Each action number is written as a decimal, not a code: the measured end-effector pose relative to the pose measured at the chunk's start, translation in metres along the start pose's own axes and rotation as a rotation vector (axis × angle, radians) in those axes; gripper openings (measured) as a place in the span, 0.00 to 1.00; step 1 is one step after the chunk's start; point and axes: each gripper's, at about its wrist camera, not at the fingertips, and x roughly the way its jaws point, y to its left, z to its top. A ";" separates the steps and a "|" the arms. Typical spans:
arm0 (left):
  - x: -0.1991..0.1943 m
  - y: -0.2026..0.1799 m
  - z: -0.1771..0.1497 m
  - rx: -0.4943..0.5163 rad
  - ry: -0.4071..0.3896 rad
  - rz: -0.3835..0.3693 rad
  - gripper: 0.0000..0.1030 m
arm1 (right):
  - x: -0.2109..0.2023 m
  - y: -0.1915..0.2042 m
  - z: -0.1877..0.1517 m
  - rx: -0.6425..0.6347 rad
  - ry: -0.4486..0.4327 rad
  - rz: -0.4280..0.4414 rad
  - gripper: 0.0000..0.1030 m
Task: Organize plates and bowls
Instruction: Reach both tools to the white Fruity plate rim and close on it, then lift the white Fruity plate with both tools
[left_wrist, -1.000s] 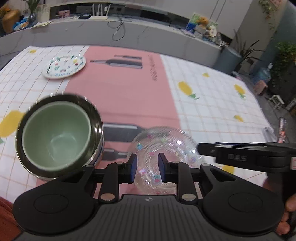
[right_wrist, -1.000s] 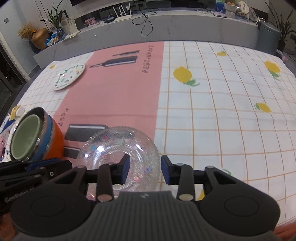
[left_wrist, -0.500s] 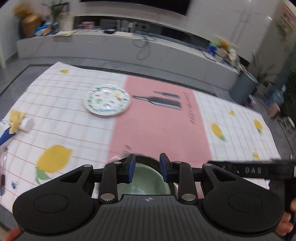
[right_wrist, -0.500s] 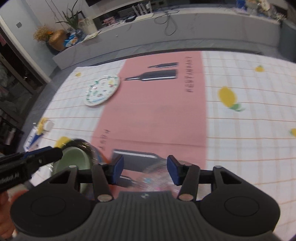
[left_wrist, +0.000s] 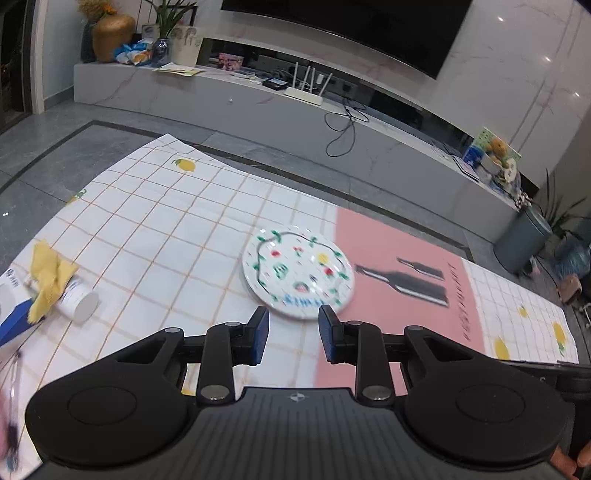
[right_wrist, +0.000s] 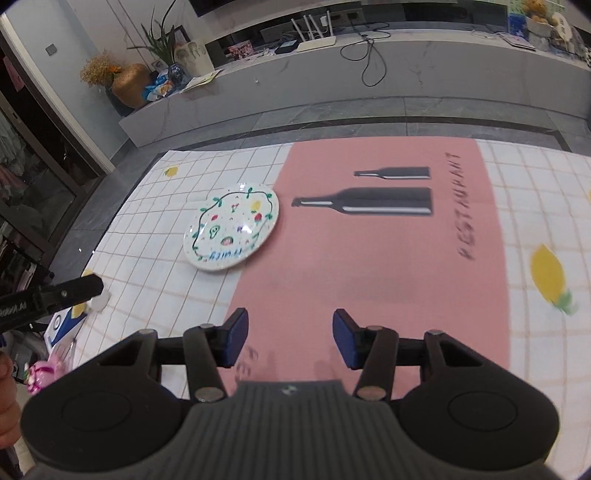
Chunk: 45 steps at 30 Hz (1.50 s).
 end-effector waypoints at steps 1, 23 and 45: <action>0.007 0.004 0.002 -0.003 -0.007 0.001 0.32 | 0.009 0.001 0.005 0.000 0.006 0.001 0.47; 0.133 0.071 0.013 -0.103 -0.004 -0.036 0.32 | 0.153 -0.004 0.077 0.069 0.030 0.066 0.30; 0.129 0.054 0.016 -0.079 -0.014 -0.063 0.13 | 0.153 -0.019 0.072 0.197 0.064 0.158 0.07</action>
